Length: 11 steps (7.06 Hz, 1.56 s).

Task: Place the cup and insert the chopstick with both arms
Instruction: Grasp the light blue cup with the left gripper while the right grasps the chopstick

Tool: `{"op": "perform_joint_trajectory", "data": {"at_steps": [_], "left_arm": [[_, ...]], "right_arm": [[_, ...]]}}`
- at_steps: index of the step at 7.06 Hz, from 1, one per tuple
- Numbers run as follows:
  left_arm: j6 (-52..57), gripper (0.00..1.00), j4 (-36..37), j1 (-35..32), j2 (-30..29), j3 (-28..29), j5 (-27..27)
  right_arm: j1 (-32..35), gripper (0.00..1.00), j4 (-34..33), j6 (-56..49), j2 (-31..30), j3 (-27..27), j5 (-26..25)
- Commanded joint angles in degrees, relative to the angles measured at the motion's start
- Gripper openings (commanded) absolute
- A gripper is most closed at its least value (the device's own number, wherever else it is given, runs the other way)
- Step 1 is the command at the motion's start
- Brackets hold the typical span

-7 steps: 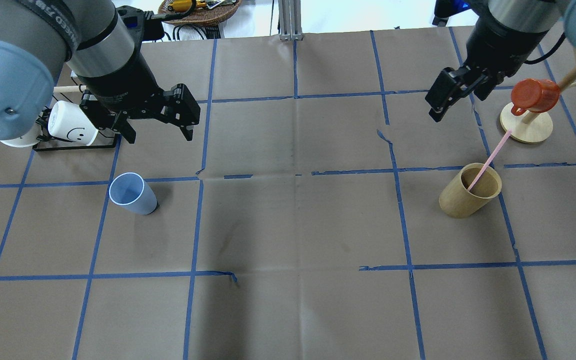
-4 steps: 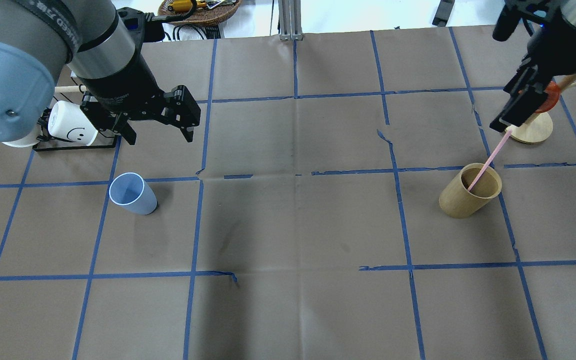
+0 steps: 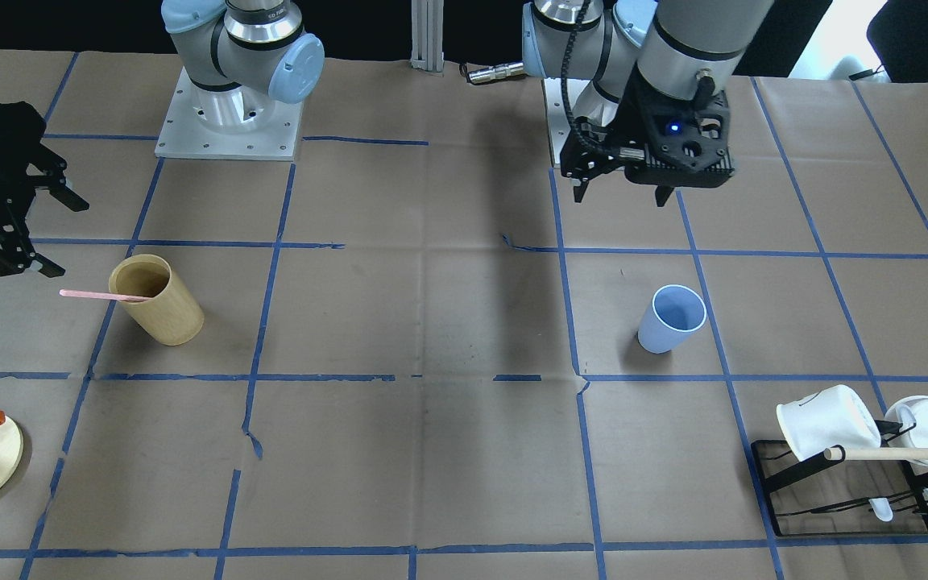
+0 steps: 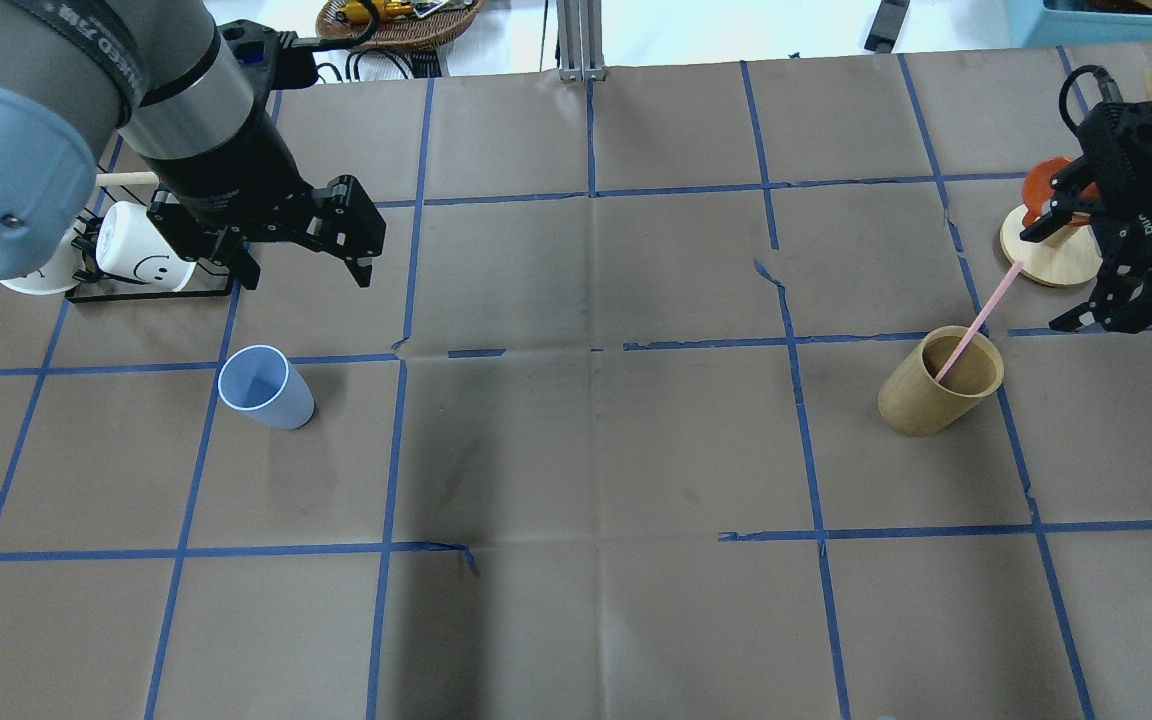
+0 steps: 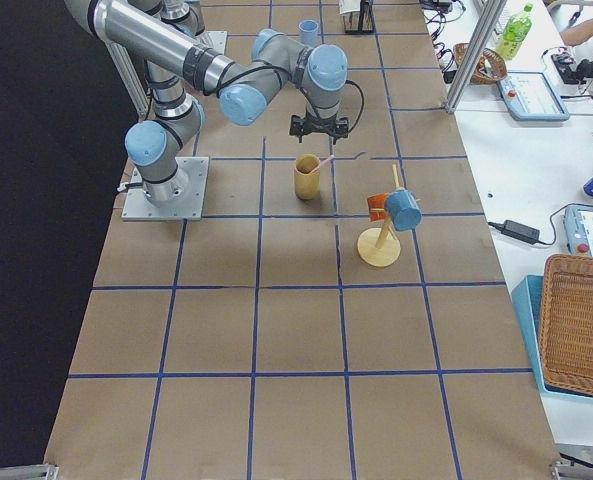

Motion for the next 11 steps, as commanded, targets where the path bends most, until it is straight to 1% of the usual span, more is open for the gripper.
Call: {"op": "perform_joint_trajectory", "data": {"at_steps": [1,2,3,4,5,6,7,9,10,11], "left_arm": [[9.2,1.0,-0.8,6.9,0.1,-1.9,0.1],[9.2,1.0,0.4,8.5,0.0,-4.9,-0.2],[9.6,1.0,4.8,8.9,-0.8,-8.3,-0.2],[9.9,1.0,12.1,9.1,-1.7,-13.0,-0.1],[9.9,1.0,17.1,9.7,-2.3,-17.0,-0.2],[9.9,0.99,19.2,12.0,-3.7,-19.0,-0.2],[9.9,0.96,20.0,12.9,-5.1,-19.2,-0.2],[9.2,0.96,21.0,12.4,-7.7,-19.4,-0.6],[9.2,0.97,21.7,12.5,-8.9,-19.9,-0.7],[9.2,0.97,24.8,12.5,-10.9,-20.1,-0.4]], "right_arm": [[-0.1,0.99,-4.2,-13.9,0.2,1.6,-0.3],[0.0,0.99,-5.7,-18.8,0.8,1.9,-0.3],[-0.1,0.99,-6.2,-22.5,2.3,1.2,-0.4],[0.0,0.99,-7.2,-23.0,4.4,1.0,-2.1],[0.1,1.0,-7.3,-23.1,6.9,0.9,-4.2],[0.2,0.99,-7.1,-23.0,8.6,0.8,-4.6],[0.4,0.98,-7.0,-22.3,8.8,0.7,-4.5],[3.1,0.93,-5.4,-20.5,9.1,-3.0,-4.2],[4.3,0.93,-5.2,-20.9,10.8,-4.3,-4.0],[6.3,0.92,-5.2,-21.5,12.6,-5.5,-4.0]]}}
